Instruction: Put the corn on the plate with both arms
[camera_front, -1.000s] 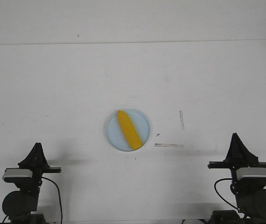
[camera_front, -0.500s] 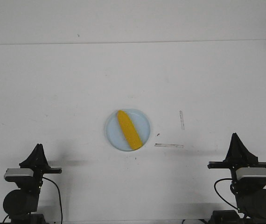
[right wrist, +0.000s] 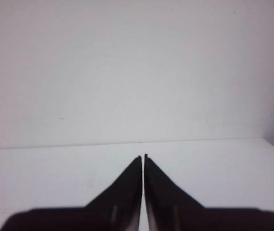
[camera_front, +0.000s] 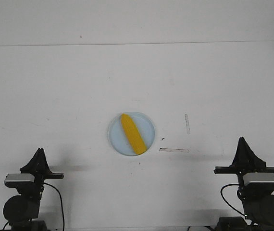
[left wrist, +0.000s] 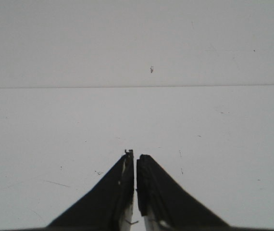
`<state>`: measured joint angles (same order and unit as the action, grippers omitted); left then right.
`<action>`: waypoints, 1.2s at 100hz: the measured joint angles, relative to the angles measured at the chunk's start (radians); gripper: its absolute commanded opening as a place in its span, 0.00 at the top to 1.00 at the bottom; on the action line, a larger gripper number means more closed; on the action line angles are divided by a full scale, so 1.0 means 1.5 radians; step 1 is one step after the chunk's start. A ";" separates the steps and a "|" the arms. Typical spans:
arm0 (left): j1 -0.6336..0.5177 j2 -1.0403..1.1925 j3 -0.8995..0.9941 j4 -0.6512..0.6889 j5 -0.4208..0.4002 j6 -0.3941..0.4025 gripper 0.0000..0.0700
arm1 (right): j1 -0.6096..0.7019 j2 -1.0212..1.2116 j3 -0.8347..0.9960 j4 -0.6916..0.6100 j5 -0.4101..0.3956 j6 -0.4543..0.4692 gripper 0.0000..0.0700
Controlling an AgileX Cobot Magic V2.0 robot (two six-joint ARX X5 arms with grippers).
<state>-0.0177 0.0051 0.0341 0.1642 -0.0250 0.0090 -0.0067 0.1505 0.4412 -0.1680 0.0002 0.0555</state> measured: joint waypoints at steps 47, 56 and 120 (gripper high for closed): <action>0.000 0.000 0.000 0.000 0.000 0.000 1.00 | 0.005 -0.052 -0.097 0.037 -0.005 -0.003 0.99; 0.000 0.000 0.000 0.000 0.000 0.000 1.00 | 0.005 -0.070 -0.137 0.037 -0.014 -0.003 0.99; 0.000 0.000 0.000 0.000 0.000 0.000 1.00 | 0.035 -0.099 -0.285 0.121 -0.009 -0.004 0.99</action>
<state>-0.0177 0.0051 0.0341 0.1642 -0.0250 0.0090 0.0456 0.0013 0.0139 0.0139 -0.0132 0.0490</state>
